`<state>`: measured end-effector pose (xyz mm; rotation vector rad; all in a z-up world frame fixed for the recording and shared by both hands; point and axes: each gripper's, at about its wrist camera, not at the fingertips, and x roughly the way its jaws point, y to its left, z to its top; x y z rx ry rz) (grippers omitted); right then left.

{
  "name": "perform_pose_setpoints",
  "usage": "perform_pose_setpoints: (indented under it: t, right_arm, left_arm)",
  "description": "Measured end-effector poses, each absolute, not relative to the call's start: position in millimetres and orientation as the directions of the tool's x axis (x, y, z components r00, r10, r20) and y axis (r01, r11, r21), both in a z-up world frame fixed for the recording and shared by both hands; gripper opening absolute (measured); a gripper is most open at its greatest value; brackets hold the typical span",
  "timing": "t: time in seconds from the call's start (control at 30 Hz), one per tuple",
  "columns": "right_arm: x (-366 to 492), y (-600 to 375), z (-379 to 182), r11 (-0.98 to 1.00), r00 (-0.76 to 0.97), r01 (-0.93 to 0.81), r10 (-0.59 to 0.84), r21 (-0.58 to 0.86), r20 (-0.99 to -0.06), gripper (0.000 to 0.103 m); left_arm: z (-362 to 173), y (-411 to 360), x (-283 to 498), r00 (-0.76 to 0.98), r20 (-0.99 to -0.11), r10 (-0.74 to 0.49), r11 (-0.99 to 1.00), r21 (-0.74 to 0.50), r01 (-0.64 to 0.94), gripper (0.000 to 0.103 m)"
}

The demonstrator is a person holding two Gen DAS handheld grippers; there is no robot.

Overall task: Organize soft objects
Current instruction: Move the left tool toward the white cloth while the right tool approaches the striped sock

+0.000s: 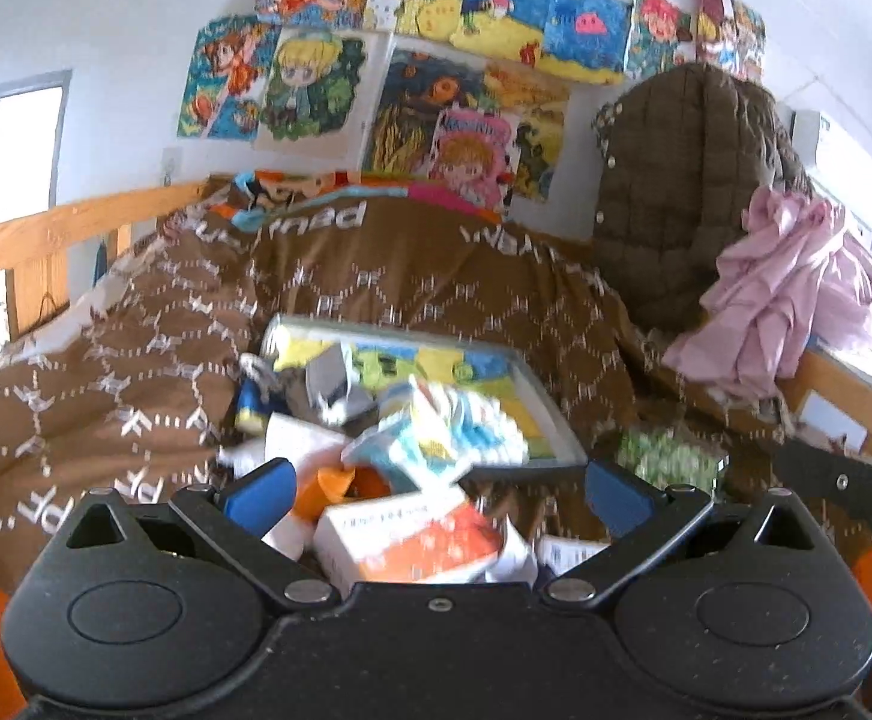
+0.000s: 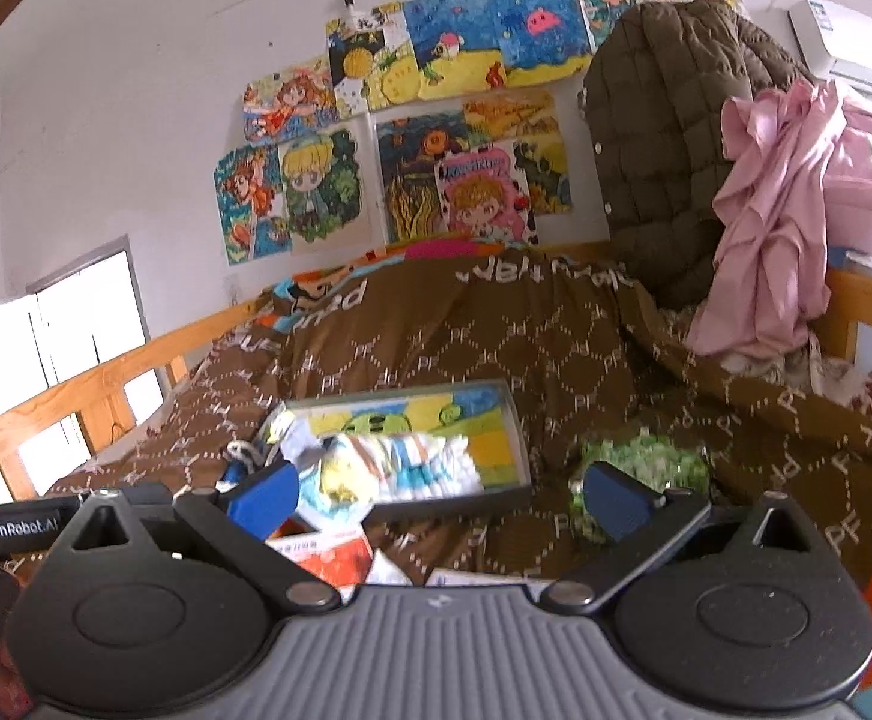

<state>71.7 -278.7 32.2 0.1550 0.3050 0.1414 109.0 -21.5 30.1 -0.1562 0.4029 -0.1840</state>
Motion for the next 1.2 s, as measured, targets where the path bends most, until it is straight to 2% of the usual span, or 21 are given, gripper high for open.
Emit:
perform_pose_setpoints:
  t: [0.3, 0.6, 1.2]
  right_arm:
    - [60.6, -273.6, 20.7, 0.979, 0.92, -0.099, 0.157, 0.176, -0.358, 0.103]
    - [59.8, -260.1, 12.0, 0.99, 0.883, -0.094, 0.132, 0.105, -0.451, 0.103]
    - [83.2, -240.4, -8.5, 0.993, 0.802, -0.115, 0.097, 0.007, -0.59, 0.103]
  left_arm:
    - [14.5, -22.1, 84.9, 0.88, -0.429, -0.203, 0.978, -0.138, 0.158, 0.102]
    - [8.2, -22.1, 73.3, 0.865, -0.48, -0.145, 0.989, -0.081, 0.121, 0.102]
    - [-12.7, -22.6, 91.0, 0.8, -0.59, -0.106, 0.993, -0.02, 0.116, 0.102]
